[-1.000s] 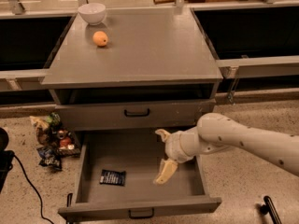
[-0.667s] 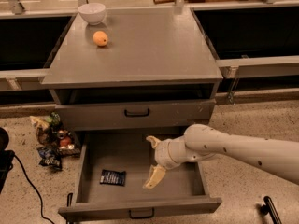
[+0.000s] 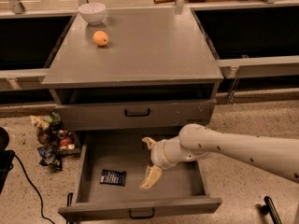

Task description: Pick rxbar blueberry from middle drawer and place on counter

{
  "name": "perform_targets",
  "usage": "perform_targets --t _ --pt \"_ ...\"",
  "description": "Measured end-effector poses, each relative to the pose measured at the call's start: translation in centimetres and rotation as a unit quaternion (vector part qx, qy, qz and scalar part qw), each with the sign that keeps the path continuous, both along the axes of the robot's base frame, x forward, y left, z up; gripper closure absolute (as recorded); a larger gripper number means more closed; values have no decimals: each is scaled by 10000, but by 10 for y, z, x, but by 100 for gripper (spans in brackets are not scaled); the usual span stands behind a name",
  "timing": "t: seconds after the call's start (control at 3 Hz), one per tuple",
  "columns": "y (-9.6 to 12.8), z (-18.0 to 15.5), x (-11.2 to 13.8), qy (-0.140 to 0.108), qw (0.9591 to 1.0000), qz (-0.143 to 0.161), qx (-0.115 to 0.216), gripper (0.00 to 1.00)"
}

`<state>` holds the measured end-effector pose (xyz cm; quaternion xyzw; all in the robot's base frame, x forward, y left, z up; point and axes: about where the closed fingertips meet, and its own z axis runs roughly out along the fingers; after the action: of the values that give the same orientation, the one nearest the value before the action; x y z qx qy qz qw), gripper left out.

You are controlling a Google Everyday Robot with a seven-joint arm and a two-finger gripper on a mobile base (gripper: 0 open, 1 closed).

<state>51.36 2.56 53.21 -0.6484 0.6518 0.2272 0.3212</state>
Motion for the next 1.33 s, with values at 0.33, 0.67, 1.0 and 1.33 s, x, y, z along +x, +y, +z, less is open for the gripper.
perform_targets --t 0.33,0.67,1.0,1.33 --pt "19 -19 4 99 9999 45 -44 0" --pt "40 -38 10 125 9999 -17 63 0" --pt "58 -59 20 199 9993 -112 298 0" --pt "81 -90 26 400 9974 -146 589 0"
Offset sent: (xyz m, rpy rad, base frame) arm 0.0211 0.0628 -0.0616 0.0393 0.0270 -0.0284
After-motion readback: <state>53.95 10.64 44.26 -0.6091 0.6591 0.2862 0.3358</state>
